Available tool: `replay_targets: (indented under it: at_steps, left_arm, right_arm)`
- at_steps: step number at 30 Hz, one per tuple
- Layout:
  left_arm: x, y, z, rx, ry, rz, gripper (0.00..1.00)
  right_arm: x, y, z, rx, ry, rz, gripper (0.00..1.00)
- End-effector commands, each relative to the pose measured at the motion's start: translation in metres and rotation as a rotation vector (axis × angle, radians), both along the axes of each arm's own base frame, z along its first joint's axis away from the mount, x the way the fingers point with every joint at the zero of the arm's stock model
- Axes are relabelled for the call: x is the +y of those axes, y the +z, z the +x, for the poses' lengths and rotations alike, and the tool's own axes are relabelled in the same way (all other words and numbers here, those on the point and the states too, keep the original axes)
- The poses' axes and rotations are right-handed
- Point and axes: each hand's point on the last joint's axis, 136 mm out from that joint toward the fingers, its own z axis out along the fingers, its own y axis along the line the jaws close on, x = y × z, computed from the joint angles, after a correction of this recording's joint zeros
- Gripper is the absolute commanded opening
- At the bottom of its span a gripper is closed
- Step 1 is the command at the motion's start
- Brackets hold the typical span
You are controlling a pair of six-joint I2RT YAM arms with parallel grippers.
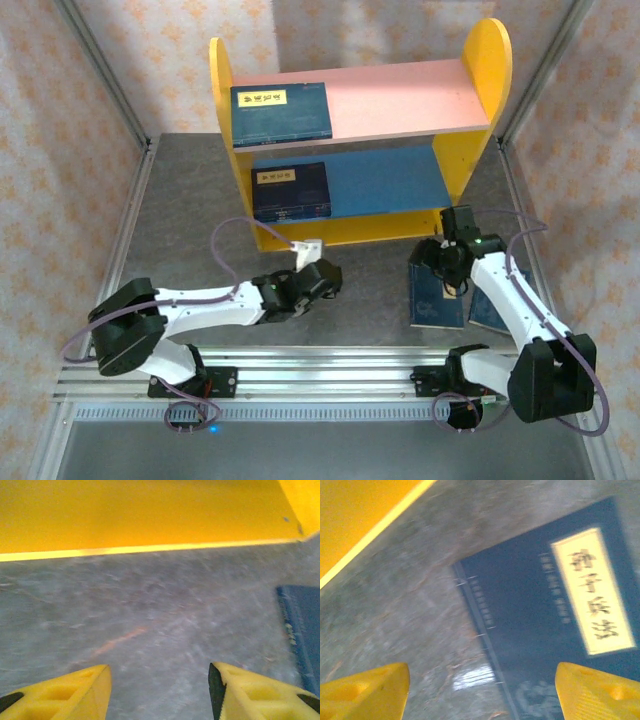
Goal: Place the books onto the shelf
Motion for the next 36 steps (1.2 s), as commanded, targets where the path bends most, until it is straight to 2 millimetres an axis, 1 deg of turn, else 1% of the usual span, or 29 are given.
replay_targets:
  at_steps: [1, 4, 6, 8, 10, 13, 18, 20, 24, 27, 30, 34, 36]
  left_arm:
    - [-0.023, 0.013, 0.002, -0.001, -0.053, -0.035, 0.55]
    - [-0.030, 0.007, 0.001, 0.012, -0.078, -0.045, 0.59]
    - [-0.036, 0.006, 0.001, 0.021, -0.114, -0.023, 0.61]
    - [-0.036, 0.004, 0.004, 0.039, -0.130, 0.042, 0.61]
    - [-0.035, 0.004, 0.007, 0.047, -0.138, 0.081, 0.61]
    - [-0.037, 0.002, 0.009, 0.060, -0.150, 0.064, 0.61]
    - [-0.034, -0.007, 0.014, 0.097, -0.146, 0.024, 0.62]
    - [-0.028, -0.017, 0.016, 0.136, -0.141, 0.026, 0.62]
    - [-0.020, -0.031, 0.019, 0.180, -0.129, 0.030, 0.62]
    - [-0.022, -0.036, 0.020, 0.198, -0.133, 0.021, 0.62]
    - [-0.027, -0.040, 0.020, 0.215, -0.140, 0.001, 0.62]
    - [-0.036, -0.045, 0.019, 0.239, -0.149, -0.033, 0.61]
    - [-0.037, -0.048, 0.018, 0.246, -0.150, -0.035, 0.61]
  right_arm:
    - [-0.031, -0.008, -0.012, 0.081, -0.110, -0.089, 0.76]
    - [-0.048, -0.008, -0.012, 0.088, -0.159, -0.114, 0.78]
    - [-0.059, -0.016, -0.015, 0.128, -0.191, -0.129, 0.84]
    - [-0.068, -0.024, -0.021, 0.160, -0.221, -0.097, 0.86]
    - [-0.068, -0.028, -0.019, 0.161, -0.238, -0.051, 0.86]
    - [-0.069, -0.036, -0.019, 0.180, -0.249, -0.026, 0.87]
    - [-0.059, -0.054, -0.024, 0.204, -0.248, 0.035, 0.87]
    - [-0.051, -0.058, -0.024, 0.195, -0.236, 0.077, 0.86]
    - [-0.035, -0.064, -0.026, 0.195, -0.192, 0.153, 0.83]
    - [-0.021, -0.069, -0.028, 0.190, -0.156, 0.199, 0.81]
    - [-0.009, -0.073, -0.029, 0.192, -0.124, 0.221, 0.79]
    - [0.005, -0.072, -0.024, 0.171, -0.087, 0.247, 0.77]
    - [0.007, -0.069, -0.021, 0.155, -0.073, 0.245, 0.77]
